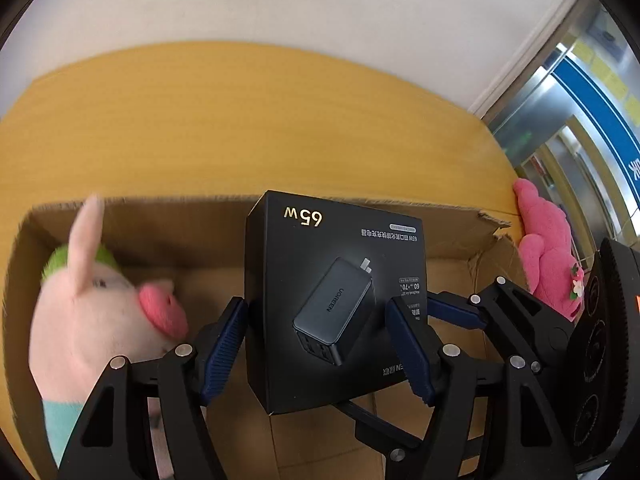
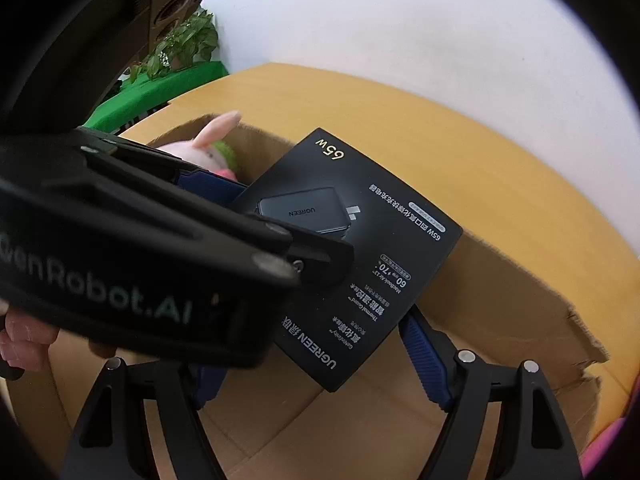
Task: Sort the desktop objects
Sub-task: 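Carry the charger box with the left gripper into the cardboard box, then open the left gripper to release the charger box inside the box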
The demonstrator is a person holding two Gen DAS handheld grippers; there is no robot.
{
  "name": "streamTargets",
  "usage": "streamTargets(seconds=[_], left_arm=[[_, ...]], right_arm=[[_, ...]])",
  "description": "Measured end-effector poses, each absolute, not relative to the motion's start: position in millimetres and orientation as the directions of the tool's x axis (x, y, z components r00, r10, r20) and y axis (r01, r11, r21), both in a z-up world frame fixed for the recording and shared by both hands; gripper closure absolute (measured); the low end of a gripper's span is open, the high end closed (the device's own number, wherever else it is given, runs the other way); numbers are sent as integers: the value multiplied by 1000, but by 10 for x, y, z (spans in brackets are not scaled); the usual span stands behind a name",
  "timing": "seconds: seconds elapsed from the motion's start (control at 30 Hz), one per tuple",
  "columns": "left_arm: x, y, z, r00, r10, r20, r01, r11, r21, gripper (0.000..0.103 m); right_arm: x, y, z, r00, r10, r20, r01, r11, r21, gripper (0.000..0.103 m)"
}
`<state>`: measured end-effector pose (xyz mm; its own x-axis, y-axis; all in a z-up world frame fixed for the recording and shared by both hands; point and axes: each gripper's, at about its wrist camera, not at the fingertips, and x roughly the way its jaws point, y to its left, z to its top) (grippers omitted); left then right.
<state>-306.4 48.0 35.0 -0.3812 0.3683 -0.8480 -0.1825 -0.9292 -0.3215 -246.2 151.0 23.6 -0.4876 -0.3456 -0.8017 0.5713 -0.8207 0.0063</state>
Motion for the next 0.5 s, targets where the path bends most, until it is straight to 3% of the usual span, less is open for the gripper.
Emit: streamTargets(seconds=[0.27,0.5], left_arm=[[-3078,661,143,-343,272,-899,-191,-957,-217,25],[-2878,509,358,-399,290,-870,-184,-955,-234,24]], right_arm=[[-2533,1527,67,-414,-315,-854,547,-836,43,25],[-2394,1585,264,-457,-288,-842,506,-862,20,25]])
